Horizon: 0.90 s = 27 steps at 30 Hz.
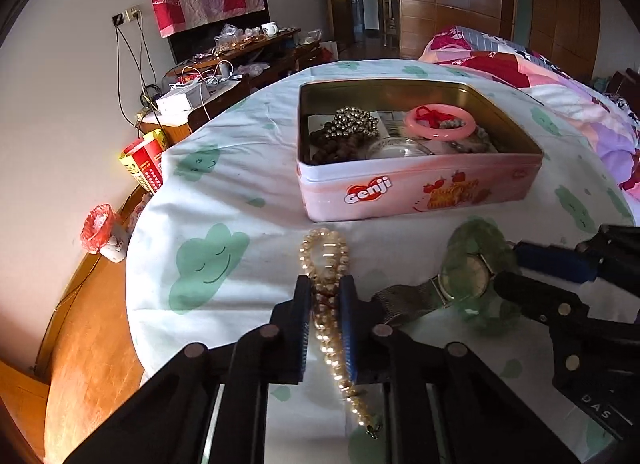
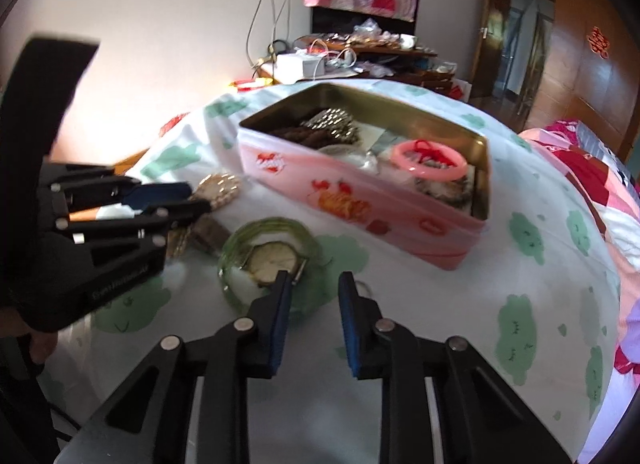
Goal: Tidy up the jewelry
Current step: 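Grasp the pearl necklace with the left gripper while right grasps the green jade bangle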
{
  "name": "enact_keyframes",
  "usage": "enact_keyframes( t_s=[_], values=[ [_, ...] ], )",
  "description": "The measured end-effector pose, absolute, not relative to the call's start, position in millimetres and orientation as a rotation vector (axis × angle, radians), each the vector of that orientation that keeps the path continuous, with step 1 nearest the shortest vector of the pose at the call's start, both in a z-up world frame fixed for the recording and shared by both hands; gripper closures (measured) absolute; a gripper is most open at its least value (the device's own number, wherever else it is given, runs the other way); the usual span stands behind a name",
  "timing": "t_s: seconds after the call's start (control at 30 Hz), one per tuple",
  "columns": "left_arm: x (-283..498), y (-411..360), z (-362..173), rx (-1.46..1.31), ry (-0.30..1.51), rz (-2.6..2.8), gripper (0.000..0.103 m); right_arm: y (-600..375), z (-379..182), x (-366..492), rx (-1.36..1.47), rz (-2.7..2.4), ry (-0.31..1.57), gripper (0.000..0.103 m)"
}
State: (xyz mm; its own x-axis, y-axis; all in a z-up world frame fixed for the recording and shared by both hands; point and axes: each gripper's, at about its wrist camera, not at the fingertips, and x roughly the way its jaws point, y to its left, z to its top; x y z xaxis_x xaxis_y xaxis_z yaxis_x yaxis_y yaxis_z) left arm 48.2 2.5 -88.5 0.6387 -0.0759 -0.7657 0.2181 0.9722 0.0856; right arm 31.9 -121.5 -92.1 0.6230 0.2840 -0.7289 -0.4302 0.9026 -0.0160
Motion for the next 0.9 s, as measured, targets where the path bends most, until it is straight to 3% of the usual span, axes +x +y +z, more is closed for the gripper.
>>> enact_keyframes(
  t_s=[0.07,0.17,0.9],
  values=[
    [46.8,4.0,-87.0,0.173,0.862,-0.174,0.09,-119.4,-93.9,31.4,-0.208,0.421,0.809,0.089],
    [43.5,9.2,-82.1,0.158,0.855,-0.175,0.09,-120.7,-94.0,29.7,-0.197,0.431,0.807,0.094],
    [43.2,17.0,-79.5,0.143,0.85,-0.155,0.09,-126.6,-91.9,30.4,-0.161,0.413,0.806,0.095]
  ],
)
